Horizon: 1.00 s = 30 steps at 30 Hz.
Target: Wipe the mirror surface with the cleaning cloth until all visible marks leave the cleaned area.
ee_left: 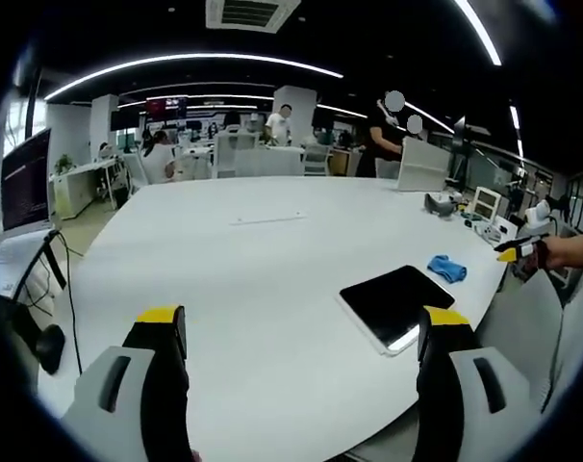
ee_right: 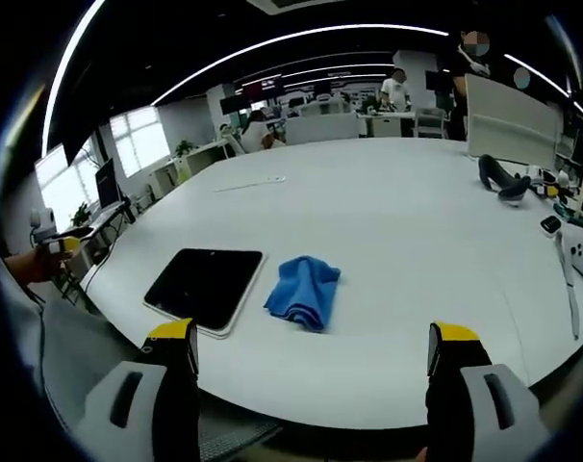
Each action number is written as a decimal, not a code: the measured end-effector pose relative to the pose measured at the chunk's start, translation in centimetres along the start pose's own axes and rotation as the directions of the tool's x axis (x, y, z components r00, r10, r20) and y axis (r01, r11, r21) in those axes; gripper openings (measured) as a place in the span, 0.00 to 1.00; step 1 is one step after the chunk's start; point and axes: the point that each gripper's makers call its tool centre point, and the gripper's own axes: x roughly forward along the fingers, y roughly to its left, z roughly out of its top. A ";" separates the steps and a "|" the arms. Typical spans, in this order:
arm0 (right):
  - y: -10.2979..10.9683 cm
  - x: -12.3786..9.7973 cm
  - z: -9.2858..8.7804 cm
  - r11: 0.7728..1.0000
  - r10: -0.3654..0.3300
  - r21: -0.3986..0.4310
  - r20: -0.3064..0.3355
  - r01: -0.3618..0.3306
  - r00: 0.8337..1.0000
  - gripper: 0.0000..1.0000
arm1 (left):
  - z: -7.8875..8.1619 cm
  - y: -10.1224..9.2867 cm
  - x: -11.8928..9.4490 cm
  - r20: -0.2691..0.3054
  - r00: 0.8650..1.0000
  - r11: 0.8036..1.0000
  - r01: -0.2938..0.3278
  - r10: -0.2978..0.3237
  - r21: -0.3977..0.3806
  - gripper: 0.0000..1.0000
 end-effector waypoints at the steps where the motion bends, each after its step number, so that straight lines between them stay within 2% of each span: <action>1: -0.1 0.0 0.0 1.000 -0.006 -0.003 -0.002 0.006 1.000 0.98 | 0.0 0.0 0.1 -0.002 1.000 1.000 0.001 -0.001 -0.003 0.99; 13: -0.8 0.2 0.0 1.000 -0.021 0.006 -0.014 0.021 1.000 0.98 | -0.1 0.4 0.6 -0.021 1.000 1.000 -0.013 0.013 0.011 0.99; 16: -0.8 0.5 0.0 1.000 -0.018 0.011 -0.012 0.019 1.000 0.98 | -0.3 0.4 0.8 -0.044 0.999 0.999 -0.015 0.016 0.029 0.99; 24: -0.3 0.8 0.3 0.999 -0.001 0.047 0.011 0.001 1.000 0.98 | -0.1 0.3 1.0 -0.039 0.999 0.999 -0.005 0.007 0.036 0.99; 28: 0.0 0.8 -0.4 0.999 0.002 0.035 -0.015 -0.001 1.000 0.98 | 1.3 -0.4 0.8 0.019 1.000 0.999 0.008 -0.009 0.035 0.99; 30: -0.1 0.6 -0.3 0.999 -0.003 0.032 -0.003 0.003 1.000 0.98 | 0.8 -0.6 1.0 0.001 1.000 0.999 0.019 -0.019 0.044 0.99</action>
